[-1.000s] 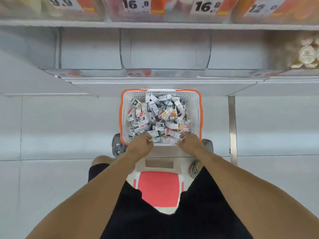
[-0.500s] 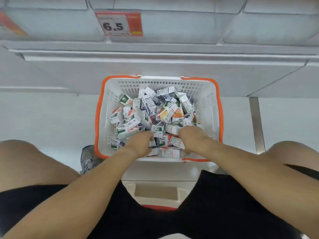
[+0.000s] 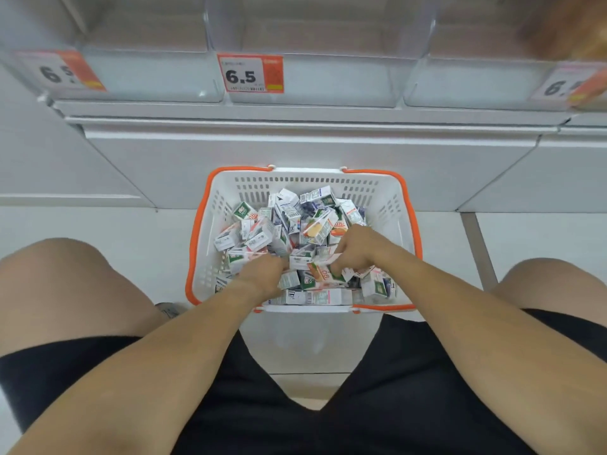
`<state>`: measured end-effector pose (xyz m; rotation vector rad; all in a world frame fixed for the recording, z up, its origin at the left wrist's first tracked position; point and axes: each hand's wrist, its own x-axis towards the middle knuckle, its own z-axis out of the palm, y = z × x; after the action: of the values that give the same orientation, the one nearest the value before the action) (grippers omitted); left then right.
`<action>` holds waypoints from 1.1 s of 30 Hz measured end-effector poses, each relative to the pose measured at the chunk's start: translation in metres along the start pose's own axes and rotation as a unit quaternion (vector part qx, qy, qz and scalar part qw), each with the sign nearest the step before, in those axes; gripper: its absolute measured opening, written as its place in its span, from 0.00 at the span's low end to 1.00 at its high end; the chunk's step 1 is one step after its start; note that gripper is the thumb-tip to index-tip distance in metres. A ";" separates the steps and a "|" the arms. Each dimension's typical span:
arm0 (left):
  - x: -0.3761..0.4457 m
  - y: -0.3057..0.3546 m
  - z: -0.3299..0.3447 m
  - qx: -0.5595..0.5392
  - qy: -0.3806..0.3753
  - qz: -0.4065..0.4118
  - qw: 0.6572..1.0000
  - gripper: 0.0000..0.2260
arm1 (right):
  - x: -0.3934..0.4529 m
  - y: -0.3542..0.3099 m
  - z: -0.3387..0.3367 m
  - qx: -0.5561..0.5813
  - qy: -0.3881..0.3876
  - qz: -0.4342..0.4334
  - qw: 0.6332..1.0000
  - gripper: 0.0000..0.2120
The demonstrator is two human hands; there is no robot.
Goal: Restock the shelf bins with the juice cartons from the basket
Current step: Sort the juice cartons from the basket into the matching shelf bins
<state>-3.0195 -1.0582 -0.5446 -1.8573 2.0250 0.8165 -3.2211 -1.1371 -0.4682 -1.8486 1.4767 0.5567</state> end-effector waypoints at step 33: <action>-0.054 -0.020 -0.266 -0.549 0.255 0.078 0.792 0.18 | -0.082 -0.062 -0.177 0.472 0.366 -0.220 0.771 0.12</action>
<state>-2.9475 -1.1663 -0.3054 -2.7260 2.1969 2.0609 -3.1986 -1.2070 -0.2773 -1.4630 1.2671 -1.0926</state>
